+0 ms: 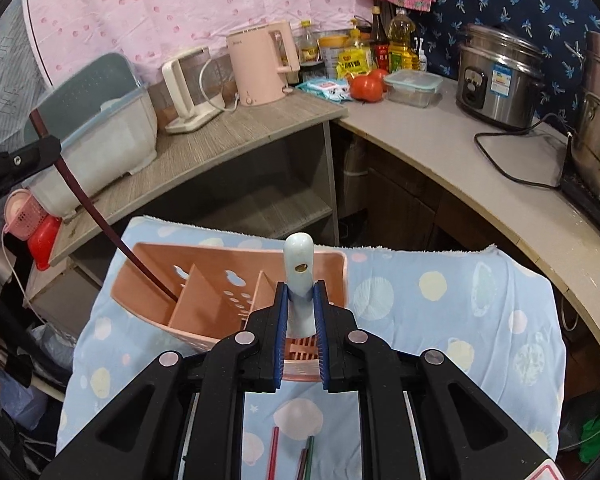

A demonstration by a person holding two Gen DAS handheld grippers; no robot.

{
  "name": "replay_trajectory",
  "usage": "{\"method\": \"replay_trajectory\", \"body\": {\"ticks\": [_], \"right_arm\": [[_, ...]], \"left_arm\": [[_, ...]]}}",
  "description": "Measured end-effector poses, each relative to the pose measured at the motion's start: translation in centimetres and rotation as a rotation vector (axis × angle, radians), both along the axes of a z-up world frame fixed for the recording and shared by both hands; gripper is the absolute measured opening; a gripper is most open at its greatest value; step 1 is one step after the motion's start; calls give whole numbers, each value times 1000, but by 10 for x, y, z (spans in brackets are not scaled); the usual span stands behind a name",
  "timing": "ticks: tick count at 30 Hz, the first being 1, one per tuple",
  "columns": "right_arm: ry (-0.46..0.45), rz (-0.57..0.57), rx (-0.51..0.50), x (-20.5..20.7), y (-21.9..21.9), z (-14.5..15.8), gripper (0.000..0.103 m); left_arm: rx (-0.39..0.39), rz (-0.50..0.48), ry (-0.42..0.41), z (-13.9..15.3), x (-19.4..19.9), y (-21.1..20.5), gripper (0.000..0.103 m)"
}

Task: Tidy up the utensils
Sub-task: 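Open both tools to drop the spoon and chopstick into the pink caddy, then grasp a red chopstick with the left tool while the right tool grasps a green chopstick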

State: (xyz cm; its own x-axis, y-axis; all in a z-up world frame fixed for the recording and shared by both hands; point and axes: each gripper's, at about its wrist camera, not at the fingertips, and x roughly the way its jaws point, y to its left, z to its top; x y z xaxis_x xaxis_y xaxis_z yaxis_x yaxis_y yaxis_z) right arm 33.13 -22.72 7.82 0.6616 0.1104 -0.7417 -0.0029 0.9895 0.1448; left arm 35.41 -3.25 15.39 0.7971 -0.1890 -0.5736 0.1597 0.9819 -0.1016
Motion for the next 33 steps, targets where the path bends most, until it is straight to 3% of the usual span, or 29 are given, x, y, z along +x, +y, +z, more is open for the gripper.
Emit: {"method": "replay_trajectory", "body": {"ticks": [3,5,7,12,20,33], "right_arm": [[-11,-9,-22,-1,0,-5,20],[-29,-19,-34,-5,0,-4,43],[-56,-27,-36,-14,-2,1,47],[-69,-38,-7,-40,-9,8,47],[-77,-57,-16,-111,-12,11,47],[9,-88,-55,-233,5,-36,47]], "left_arm": [[6,18,6,-11,1,4,11],[11,37,1,-15,0,7,26],[5,53,3,-16,-3,12,40],[2,71,12,-19,-20,23,41],[15,77,29,-33,-77,36,43],[4,72,186,-109,-188,66,43]]}}
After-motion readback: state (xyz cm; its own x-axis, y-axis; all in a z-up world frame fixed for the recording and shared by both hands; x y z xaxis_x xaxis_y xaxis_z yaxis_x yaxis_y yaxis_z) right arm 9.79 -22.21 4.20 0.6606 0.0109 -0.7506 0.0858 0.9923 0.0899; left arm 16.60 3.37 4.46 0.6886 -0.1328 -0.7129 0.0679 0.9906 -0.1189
